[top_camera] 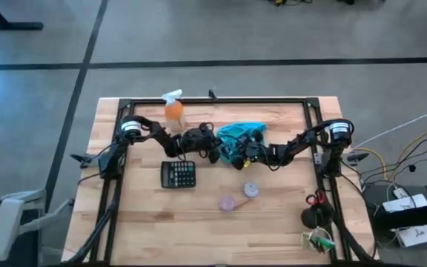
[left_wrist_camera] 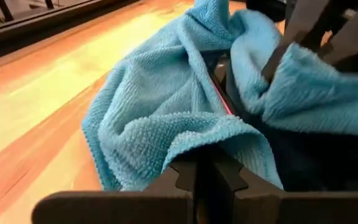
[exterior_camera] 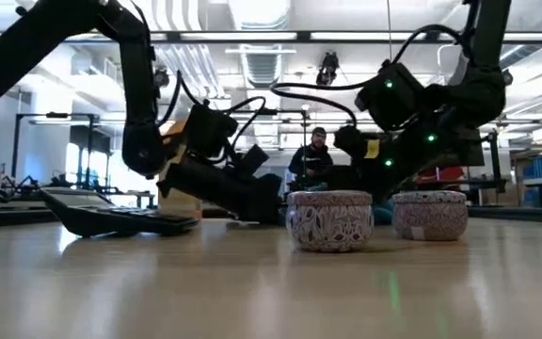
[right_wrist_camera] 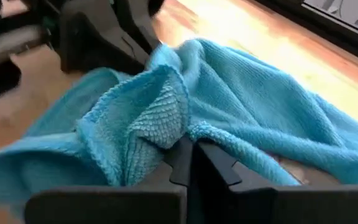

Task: Apply microfiber cloth
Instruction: Wipe the pink cellphone using the blue microfiber cloth

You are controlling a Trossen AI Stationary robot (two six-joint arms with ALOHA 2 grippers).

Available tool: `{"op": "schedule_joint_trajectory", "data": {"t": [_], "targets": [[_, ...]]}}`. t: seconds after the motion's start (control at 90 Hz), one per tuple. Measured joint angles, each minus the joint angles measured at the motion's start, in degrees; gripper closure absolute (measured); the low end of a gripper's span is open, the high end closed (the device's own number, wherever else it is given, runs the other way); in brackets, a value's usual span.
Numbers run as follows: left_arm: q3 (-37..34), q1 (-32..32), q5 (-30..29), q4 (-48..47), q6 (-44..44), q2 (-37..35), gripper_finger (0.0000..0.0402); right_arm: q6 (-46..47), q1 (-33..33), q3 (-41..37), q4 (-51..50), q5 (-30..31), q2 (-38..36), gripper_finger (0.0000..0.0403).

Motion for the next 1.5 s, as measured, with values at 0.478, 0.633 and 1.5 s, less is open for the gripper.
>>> {"op": "schedule_joint_trajectory", "data": {"t": [0.478,0.633,1.5], "targets": [[-0.4,-1.1,1.3,-1.1,0.1,-1.3,0.0401,-8.0,-0.2,-3.2,30.3,-6.0,12.2,0.0403],[-0.4,-1.2,1.4,-1.4,0.2,-1.4,0.0401,-7.3,-0.3,-1.5,39.6,-9.3,18.9,0.0403],[-0.3,-1.2,-0.3,-2.4,-0.4,-1.4,0.0401,-14.1,-0.3,6.7,23.8,-26.9,14.3,0.0403]]}}
